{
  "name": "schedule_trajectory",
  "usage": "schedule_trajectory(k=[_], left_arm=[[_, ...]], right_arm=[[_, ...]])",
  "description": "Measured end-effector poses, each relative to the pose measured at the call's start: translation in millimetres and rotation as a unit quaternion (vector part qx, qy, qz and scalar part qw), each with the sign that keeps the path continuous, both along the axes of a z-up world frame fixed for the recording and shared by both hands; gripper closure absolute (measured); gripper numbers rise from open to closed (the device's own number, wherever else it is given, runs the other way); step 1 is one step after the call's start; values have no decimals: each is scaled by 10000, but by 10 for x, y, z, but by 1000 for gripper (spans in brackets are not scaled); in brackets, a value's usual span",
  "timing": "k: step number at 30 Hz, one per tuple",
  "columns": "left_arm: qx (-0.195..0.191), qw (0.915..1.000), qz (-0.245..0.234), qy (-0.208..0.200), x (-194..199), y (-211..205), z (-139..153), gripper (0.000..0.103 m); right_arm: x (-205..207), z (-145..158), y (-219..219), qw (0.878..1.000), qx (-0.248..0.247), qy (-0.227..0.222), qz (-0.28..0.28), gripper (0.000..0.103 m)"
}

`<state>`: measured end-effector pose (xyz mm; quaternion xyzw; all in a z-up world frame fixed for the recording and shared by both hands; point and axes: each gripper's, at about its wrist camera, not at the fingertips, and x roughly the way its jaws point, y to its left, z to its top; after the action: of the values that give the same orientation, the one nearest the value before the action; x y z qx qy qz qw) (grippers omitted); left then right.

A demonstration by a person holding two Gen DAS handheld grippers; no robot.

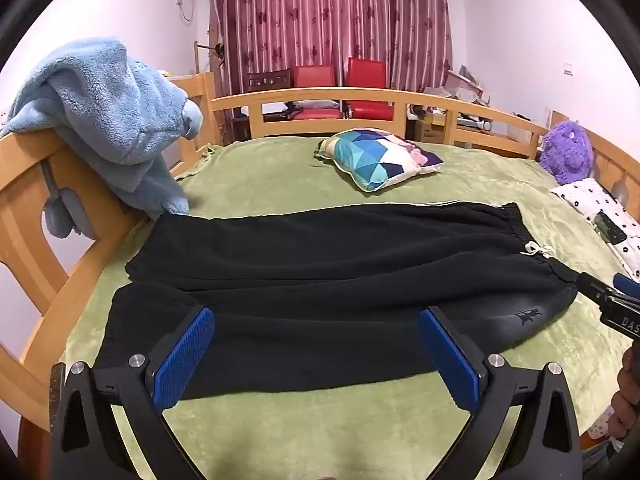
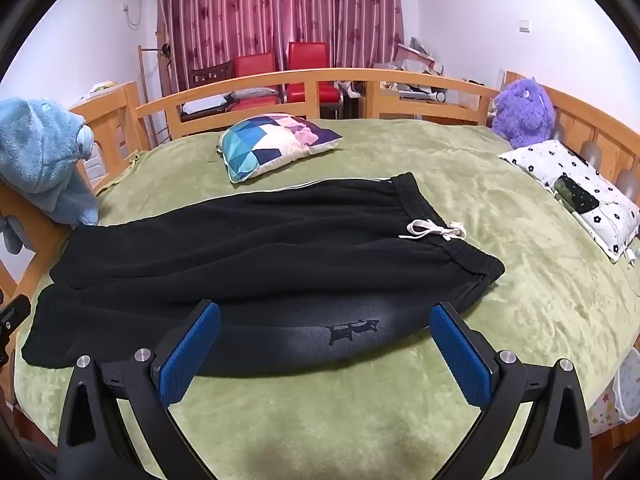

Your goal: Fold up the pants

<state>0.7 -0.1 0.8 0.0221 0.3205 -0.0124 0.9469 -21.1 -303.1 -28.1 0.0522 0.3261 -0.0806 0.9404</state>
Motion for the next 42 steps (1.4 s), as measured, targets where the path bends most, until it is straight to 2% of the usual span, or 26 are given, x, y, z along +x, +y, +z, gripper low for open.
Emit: schedule_trajectory(k=[3,11,42], left_arm=[[17,9999,0,-148,-41,-23,38,0],[-127,9998,41,-162,-105,48,39,0],[-165,9998,57,-117,-113,105,69,0]], right_arm=[[-4,-14,-4,10000,-44,17,-39,0],[-13,93,17,9999,-95,-11,-40,0],[-77,65,16,9999,-88,-67,-8,0]])
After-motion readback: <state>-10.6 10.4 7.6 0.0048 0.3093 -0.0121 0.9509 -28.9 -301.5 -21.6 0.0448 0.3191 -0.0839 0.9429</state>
